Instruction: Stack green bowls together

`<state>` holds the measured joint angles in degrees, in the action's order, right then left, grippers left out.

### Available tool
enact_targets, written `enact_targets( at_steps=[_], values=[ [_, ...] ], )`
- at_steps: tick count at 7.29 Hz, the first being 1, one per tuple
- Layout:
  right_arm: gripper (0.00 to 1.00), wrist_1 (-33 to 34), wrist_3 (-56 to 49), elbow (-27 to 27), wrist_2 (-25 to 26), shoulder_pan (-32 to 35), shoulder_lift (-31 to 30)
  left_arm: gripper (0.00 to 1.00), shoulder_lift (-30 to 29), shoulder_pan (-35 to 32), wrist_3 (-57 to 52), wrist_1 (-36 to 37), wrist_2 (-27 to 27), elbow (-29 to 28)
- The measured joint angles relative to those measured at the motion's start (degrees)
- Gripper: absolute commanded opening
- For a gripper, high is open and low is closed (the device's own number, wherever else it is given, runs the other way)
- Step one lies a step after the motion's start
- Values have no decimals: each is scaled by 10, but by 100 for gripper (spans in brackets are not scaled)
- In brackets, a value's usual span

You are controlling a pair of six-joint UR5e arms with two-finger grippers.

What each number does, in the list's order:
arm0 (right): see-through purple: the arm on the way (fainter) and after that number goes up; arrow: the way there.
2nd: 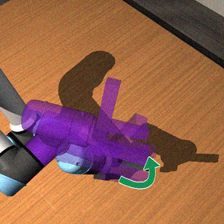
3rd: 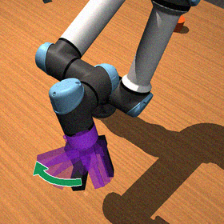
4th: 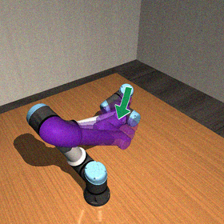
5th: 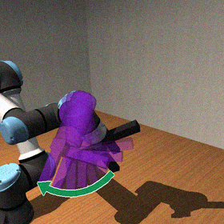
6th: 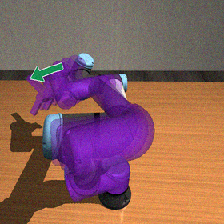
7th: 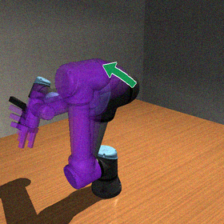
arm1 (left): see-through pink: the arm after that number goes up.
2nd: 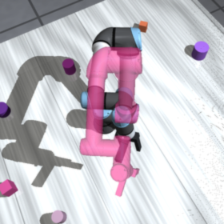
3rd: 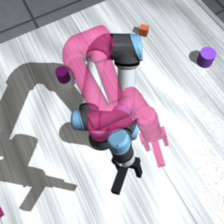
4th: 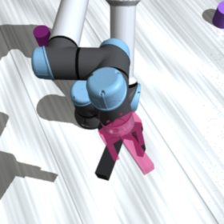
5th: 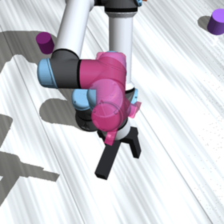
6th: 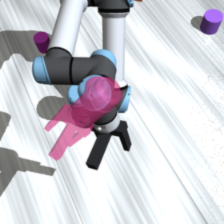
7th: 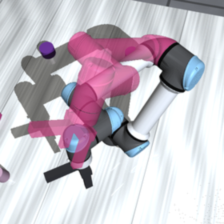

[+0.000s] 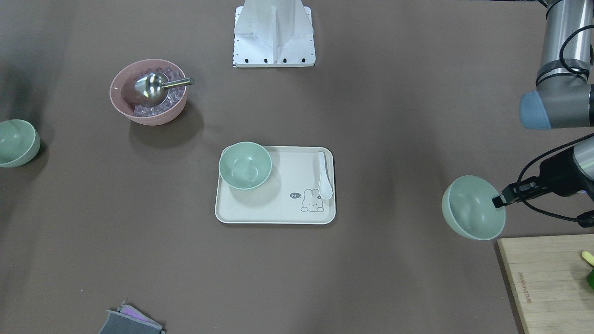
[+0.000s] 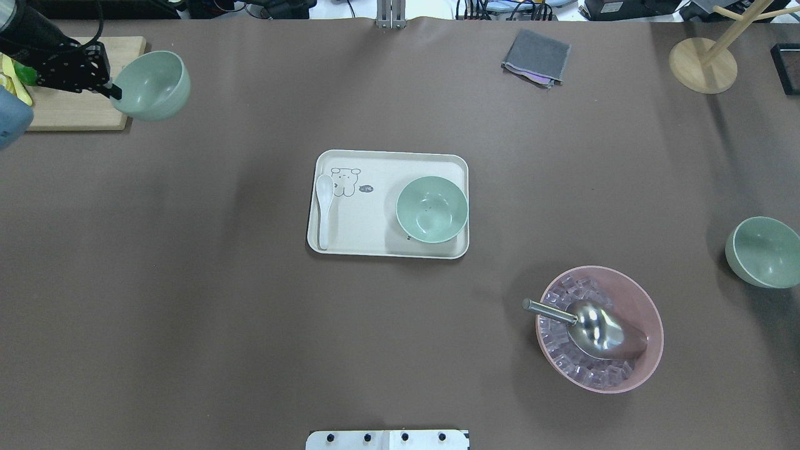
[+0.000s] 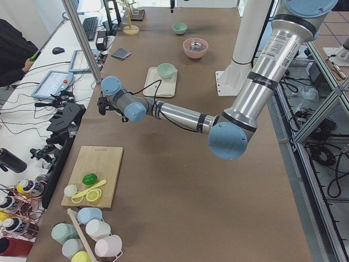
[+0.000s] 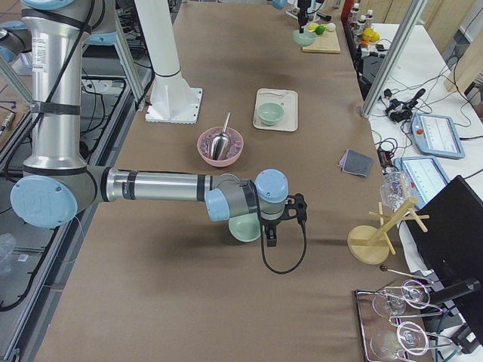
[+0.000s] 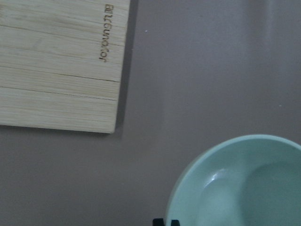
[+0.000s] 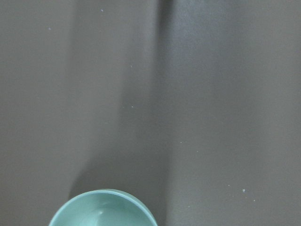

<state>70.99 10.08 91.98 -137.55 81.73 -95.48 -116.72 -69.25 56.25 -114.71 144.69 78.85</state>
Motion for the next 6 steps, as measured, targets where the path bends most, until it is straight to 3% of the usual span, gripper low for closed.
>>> enact_targets(
  at_steps=[2, 5, 6],
  values=[
    [100, -62, 4, -46, 14, -27, -7, 0, -36, 25, 85, 0, -1, 16],
    [99, -118, 30, -69, 14, -72, -16, 0, -61, 55, 142, -2, -5, 28],
    [91, -125, 33, -71, 13, -81, -18, 0, -64, 59, 146, -2, -6, 29]
  ],
)
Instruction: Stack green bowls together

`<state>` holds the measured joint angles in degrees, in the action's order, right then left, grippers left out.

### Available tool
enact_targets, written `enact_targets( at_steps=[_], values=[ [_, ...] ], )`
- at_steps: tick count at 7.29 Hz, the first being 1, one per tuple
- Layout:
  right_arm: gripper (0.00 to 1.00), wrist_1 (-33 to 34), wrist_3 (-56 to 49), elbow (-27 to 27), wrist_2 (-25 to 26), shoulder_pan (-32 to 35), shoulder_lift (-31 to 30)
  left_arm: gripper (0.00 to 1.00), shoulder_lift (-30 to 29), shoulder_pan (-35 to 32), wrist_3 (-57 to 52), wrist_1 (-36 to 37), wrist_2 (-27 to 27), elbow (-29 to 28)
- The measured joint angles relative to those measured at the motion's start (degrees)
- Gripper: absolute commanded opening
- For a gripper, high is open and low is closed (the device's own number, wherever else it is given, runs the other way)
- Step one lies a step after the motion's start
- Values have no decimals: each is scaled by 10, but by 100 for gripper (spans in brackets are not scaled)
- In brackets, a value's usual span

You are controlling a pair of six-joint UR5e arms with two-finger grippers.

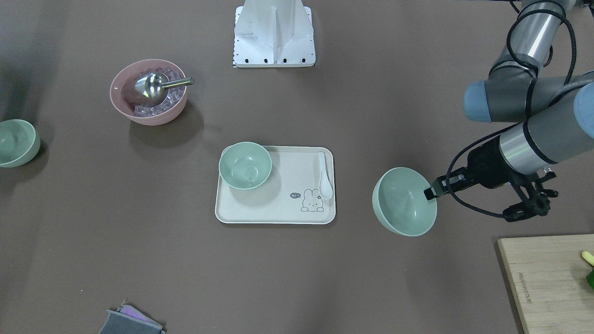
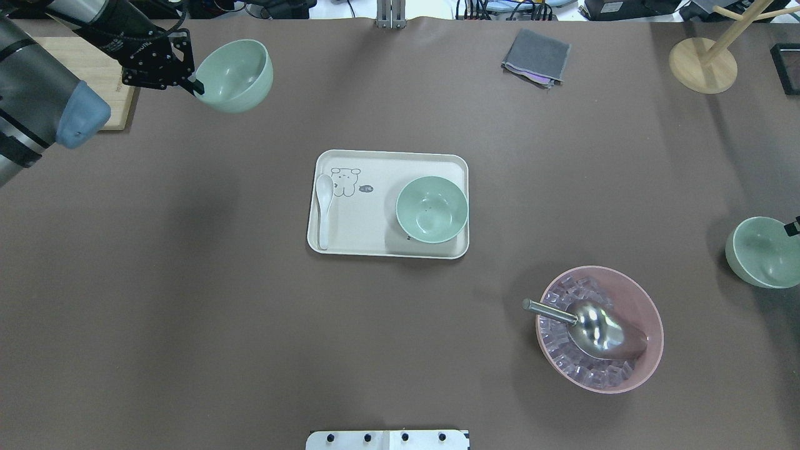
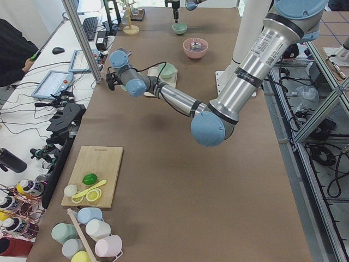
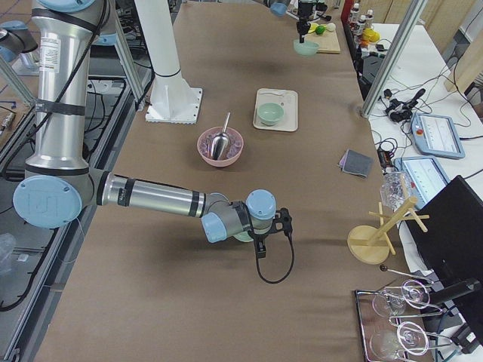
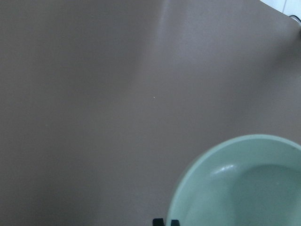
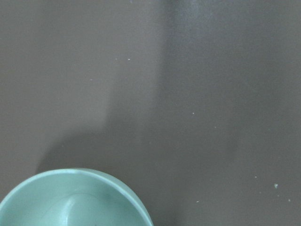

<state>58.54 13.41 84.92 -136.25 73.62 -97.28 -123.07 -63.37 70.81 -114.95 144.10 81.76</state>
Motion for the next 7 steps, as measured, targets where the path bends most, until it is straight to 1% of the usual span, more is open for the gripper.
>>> enact_targets(
  at_steps=[4, 5, 7],
  values=[
    [2, -6, -3, -2, -6, -13, -7, 0, -3, 2, 3, 1, 0, 5],
    [0, -7, -6, -2, -7, -14, -11, 0, -1, 2, 2, 1, 0, 6],
    [0, -7, -8, -1, -9, -14, -15, 0, -1, 2, 2, 1, -1, 6]
  ],
)
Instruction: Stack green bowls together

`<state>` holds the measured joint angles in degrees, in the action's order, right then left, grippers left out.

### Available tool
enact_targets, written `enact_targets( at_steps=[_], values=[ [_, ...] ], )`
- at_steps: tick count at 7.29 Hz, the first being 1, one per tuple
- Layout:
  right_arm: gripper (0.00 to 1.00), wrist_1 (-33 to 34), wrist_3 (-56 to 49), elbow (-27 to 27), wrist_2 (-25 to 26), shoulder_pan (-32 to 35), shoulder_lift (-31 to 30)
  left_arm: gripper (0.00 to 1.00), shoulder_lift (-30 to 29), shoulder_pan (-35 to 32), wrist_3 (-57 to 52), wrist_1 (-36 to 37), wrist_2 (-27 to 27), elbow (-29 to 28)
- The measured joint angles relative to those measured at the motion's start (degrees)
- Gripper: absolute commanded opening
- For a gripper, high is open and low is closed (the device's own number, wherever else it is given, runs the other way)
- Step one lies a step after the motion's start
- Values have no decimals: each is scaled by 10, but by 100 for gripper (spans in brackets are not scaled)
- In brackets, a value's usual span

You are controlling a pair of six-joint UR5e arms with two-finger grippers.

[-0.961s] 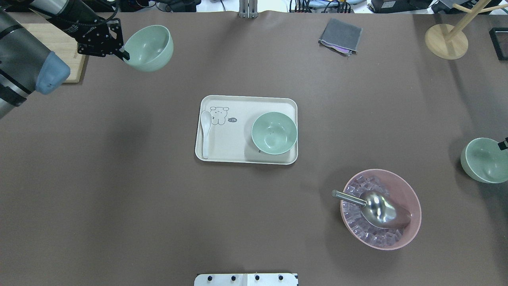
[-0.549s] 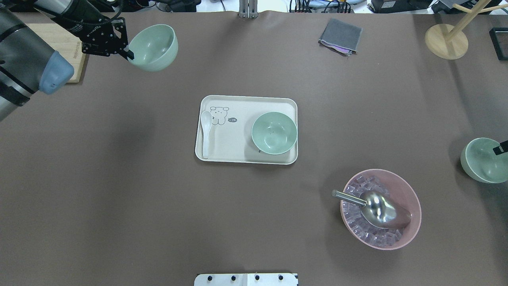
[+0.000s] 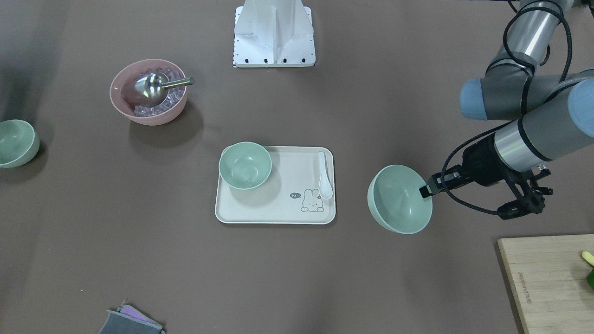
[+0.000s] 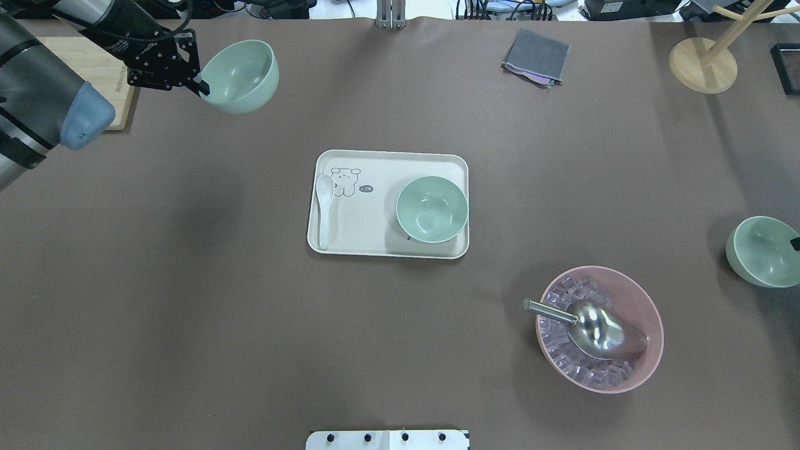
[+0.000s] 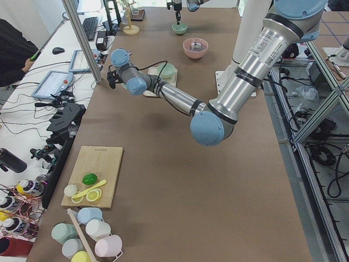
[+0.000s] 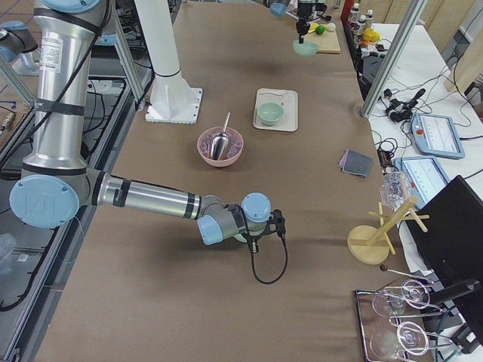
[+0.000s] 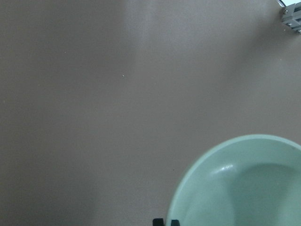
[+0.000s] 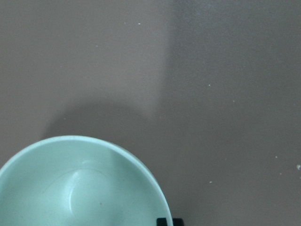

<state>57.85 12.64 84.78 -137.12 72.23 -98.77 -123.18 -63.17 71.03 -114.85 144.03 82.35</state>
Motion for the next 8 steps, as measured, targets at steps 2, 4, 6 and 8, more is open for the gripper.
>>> enact_targets(
  at_steps=[2, 4, 6, 8],
  values=[
    [0, 2, 4, -1, -38, 1, -1, 0, -19, 20, 37, -1, -13, -1],
    [0, 4, 9, -3, -118, 20, 3, 0, -60, 76, 97, -4, -76, -4],
    [0, 4, 32, -3, -175, 42, 10, 0, -87, 121, 151, -16, -111, -4],
    [0, 4, 50, -3, -193, 51, 20, 0, -98, 165, 187, -70, -154, -9]
  ],
)
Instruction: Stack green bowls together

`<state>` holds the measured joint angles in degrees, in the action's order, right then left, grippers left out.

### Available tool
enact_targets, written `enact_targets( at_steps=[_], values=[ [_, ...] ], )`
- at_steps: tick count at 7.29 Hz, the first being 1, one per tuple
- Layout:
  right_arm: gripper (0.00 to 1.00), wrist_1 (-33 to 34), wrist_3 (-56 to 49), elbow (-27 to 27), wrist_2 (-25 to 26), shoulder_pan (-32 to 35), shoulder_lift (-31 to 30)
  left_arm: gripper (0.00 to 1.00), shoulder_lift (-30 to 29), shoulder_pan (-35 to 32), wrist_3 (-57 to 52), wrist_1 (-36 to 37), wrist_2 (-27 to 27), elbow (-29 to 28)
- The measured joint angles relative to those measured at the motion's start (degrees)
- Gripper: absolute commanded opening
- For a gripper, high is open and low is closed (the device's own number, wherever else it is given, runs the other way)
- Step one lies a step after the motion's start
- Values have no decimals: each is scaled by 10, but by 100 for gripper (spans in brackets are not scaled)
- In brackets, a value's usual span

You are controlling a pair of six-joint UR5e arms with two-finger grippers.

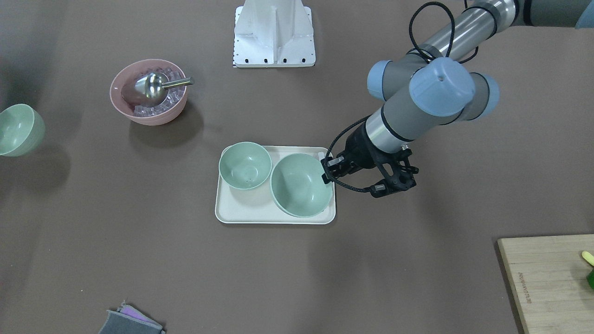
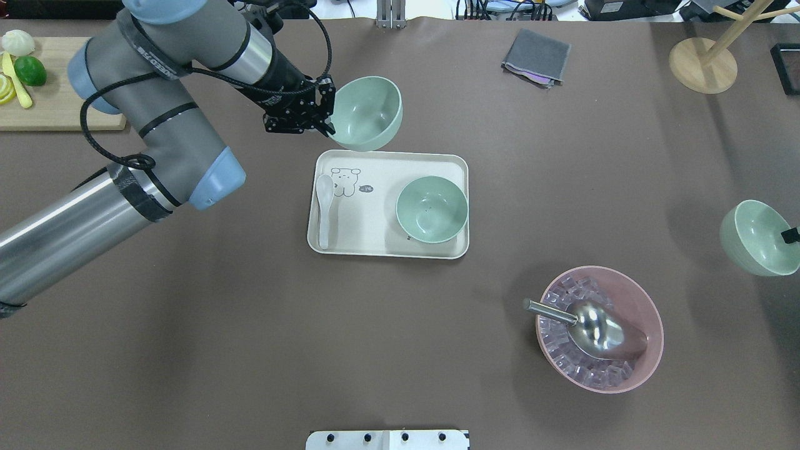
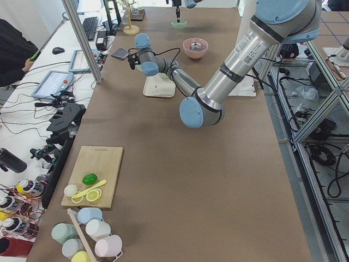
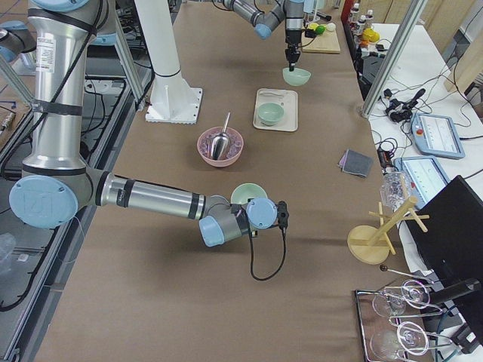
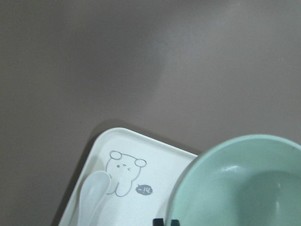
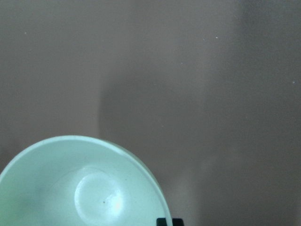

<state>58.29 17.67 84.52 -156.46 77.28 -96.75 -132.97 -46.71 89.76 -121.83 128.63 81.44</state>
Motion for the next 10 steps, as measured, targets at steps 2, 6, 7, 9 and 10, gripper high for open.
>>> enact_targets(
  at_steps=[2, 6, 7, 9, 10],
  values=[
    [0, 1, 3, -1, -7, 1, 7, 0, -3, 56, 42, -54, -80, -7],
    [0, 0, 25, 0, -10, 2, 22, 0, -8, 120, 53, -68, -136, -16],
    [0, 0, 30, 0, -10, 2, 29, 0, -9, 126, 53, -68, -137, -16],
    [0, 0, 36, 0, -10, 6, 46, 0, -10, 134, 51, -68, -136, -16],
    [0, 0, 37, 0, -10, 11, 57, 13, -9, 137, 50, -68, -135, -16]
  ],
)
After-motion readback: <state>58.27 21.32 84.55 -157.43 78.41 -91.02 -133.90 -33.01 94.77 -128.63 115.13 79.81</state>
